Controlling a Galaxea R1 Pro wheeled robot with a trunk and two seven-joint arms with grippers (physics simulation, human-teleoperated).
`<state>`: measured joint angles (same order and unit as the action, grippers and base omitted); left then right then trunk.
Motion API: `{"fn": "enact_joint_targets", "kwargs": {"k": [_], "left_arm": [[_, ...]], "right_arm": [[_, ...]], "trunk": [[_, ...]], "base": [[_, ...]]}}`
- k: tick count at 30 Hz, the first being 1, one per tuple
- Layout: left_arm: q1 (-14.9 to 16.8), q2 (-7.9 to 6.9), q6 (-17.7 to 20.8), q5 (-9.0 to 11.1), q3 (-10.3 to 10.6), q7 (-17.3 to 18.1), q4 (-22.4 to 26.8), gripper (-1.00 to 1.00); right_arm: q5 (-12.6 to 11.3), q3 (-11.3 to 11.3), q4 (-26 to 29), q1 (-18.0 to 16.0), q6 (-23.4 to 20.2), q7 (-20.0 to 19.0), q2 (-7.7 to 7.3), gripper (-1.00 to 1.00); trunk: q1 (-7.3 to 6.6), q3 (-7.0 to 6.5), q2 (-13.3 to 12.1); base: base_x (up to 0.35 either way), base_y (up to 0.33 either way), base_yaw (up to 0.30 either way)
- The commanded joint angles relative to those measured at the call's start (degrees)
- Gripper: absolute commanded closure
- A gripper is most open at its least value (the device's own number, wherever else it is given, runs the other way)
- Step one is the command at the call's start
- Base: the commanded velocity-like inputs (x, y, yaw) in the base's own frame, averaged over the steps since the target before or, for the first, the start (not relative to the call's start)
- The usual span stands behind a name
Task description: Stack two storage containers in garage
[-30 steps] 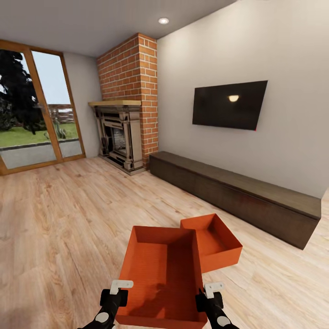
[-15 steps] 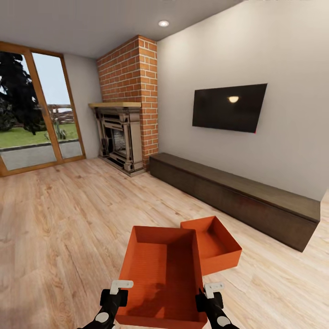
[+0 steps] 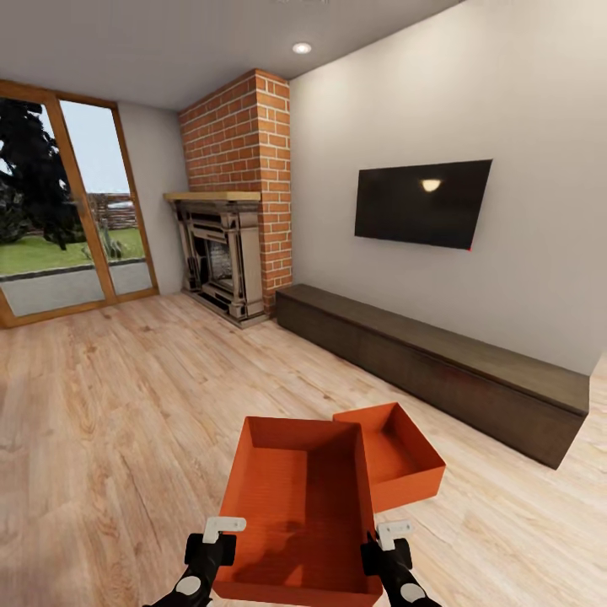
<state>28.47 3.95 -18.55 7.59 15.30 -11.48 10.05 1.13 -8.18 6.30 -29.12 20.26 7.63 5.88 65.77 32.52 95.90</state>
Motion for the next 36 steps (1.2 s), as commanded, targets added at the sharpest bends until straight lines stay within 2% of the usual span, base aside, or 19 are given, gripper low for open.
{"fn": "enact_joint_targets", "kwargs": {"k": [1,36], "left_arm": [[0.01,0.03,0.09,0.23,-0.19,-0.12,-0.11,1.00],[0.01,0.18,0.01,0.23,-0.01,-0.12,-0.11,1.00]], "right_arm": [[1.24,1.80,0.38,-0.06,-0.08,0.46,0.10,1.00],[1.33,1.68,0.89,0.63,-0.05,0.77,0.10,1.00]], "trunk": [[-0.23,-0.13,-0.39],[-7.92,-6.41,-14.42]], "base": [[0.000,0.000,0.000],[0.000,0.000,0.014]]}}
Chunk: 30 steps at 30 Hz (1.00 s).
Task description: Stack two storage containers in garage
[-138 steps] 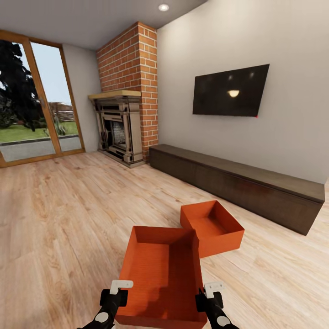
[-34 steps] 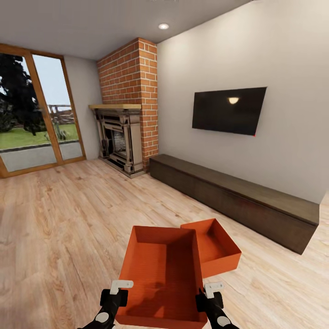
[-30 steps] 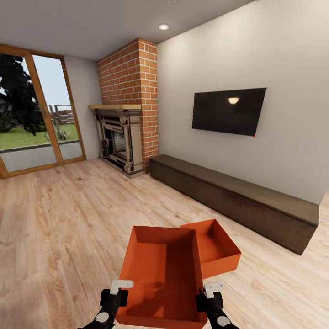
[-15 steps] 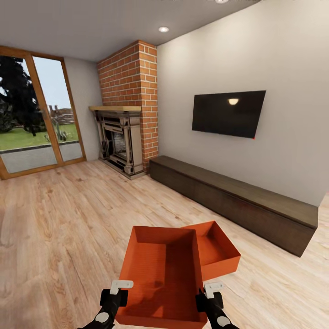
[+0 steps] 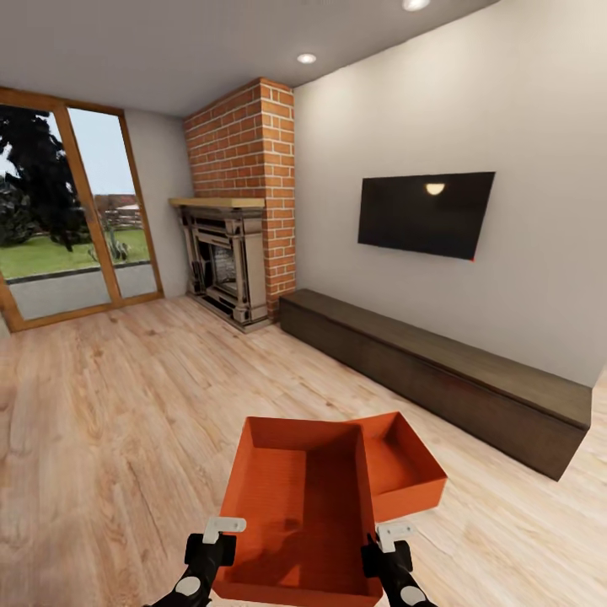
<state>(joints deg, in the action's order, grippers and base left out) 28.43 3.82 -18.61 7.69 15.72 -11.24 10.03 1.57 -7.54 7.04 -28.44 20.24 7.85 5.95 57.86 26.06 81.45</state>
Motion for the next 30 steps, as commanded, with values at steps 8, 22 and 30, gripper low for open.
{"fn": "enact_joint_targets", "kwargs": {"k": [8,22,30], "left_arm": [[0.04,0.31,-0.09,0.13,-0.35,-0.36,-0.10,1.00],[0.01,0.31,-0.11,0.13,-0.34,-0.36,-0.07,1.00],[0.01,0.31,-0.11,0.13,-0.34,-0.36,-0.03,1.00]], "right_arm": [[0.89,0.95,0.16,-0.04,-0.03,0.63,0.09,1.00],[0.89,0.99,0.09,-0.04,-0.03,0.61,0.08,1.00],[0.89,1.03,0.08,-0.04,-0.03,0.63,0.03,1.00]], "trunk": [[-0.01,0.05,0.02],[-0.01,0.05,0.02],[-0.01,0.05,0.02]], "base": [[0.000,0.000,0.244],[0.000,0.000,0.266],[0.000,0.000,0.267]]}}
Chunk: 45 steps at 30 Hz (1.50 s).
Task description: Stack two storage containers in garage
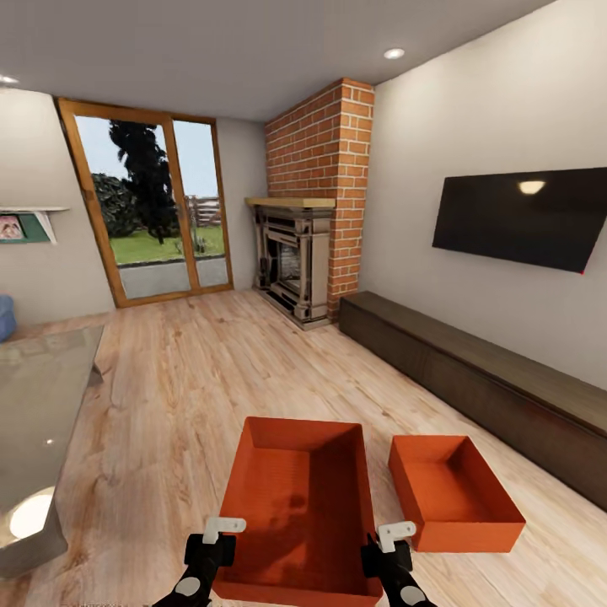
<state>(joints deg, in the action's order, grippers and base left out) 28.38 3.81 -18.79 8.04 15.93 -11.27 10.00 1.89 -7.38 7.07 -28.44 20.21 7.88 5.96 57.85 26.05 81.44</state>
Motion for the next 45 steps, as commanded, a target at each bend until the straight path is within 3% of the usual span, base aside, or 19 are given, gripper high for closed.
{"fn": "enact_joint_targets", "kwargs": {"k": [1,45], "left_arm": [[0.08,0.32,0.07,-0.21,-0.55,-0.33,0.01,1.00],[0.06,0.32,0.07,-0.21,-0.64,-0.33,0.02,1.00]], "right_arm": [[0.58,0.88,0.05,-0.04,0.00,0.60,0.02,1.00],[0.58,0.88,0.05,-0.04,0.00,0.60,0.01,1.00]], "trunk": [[0.00,0.06,0.04],[0.00,0.06,0.04]], "base": [[0.000,0.000,0.267],[0.000,0.000,0.267]]}}
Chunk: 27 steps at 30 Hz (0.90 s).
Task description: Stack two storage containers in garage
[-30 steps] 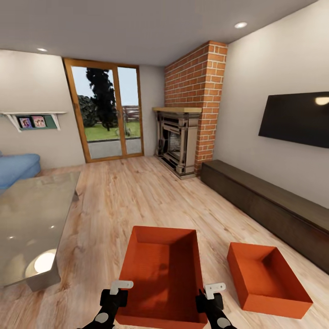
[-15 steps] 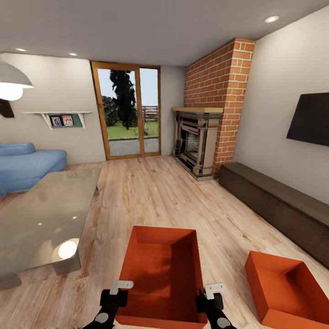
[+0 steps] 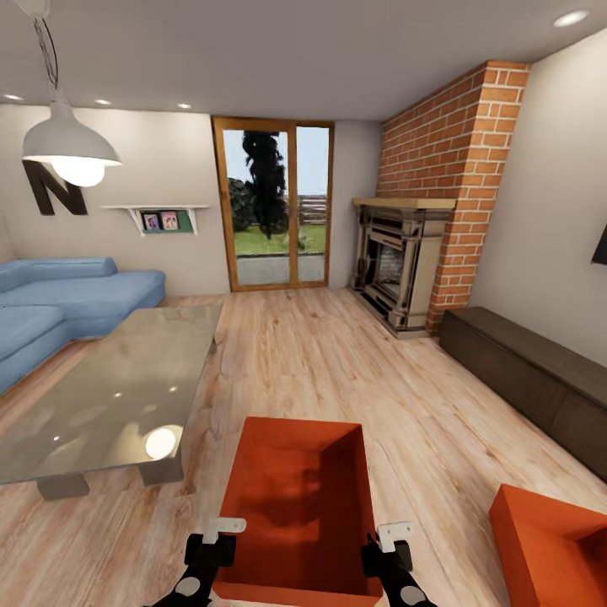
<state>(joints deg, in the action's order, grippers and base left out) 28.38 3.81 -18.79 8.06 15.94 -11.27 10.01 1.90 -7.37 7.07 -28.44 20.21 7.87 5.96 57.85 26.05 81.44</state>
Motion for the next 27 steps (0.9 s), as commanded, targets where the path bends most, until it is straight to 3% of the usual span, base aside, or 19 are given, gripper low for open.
{"fn": "enact_joint_targets", "kwargs": {"k": [1,18,27], "left_arm": [[0.06,0.32,0.07,-0.24,-0.64,-0.33,0.01,1.00],[0.08,0.27,0.00,-0.24,-0.64,-0.40,0.01,1.00],[0.05,0.27,-0.01,-0.24,-0.64,-0.33,0.01,1.00]], "right_arm": [[0.56,0.87,0.05,-0.03,0.00,0.60,0.02,1.00],[0.56,0.87,0.05,-0.03,0.00,0.59,0.02,1.00],[0.56,0.87,0.05,-0.03,0.00,0.60,0.02,1.00]], "trunk": [[0.00,0.06,0.04],[0.00,0.06,0.04],[0.00,0.06,0.04]], "base": [[0.000,0.000,0.267],[-0.012,0.000,0.267],[-0.282,0.000,0.267]]}}
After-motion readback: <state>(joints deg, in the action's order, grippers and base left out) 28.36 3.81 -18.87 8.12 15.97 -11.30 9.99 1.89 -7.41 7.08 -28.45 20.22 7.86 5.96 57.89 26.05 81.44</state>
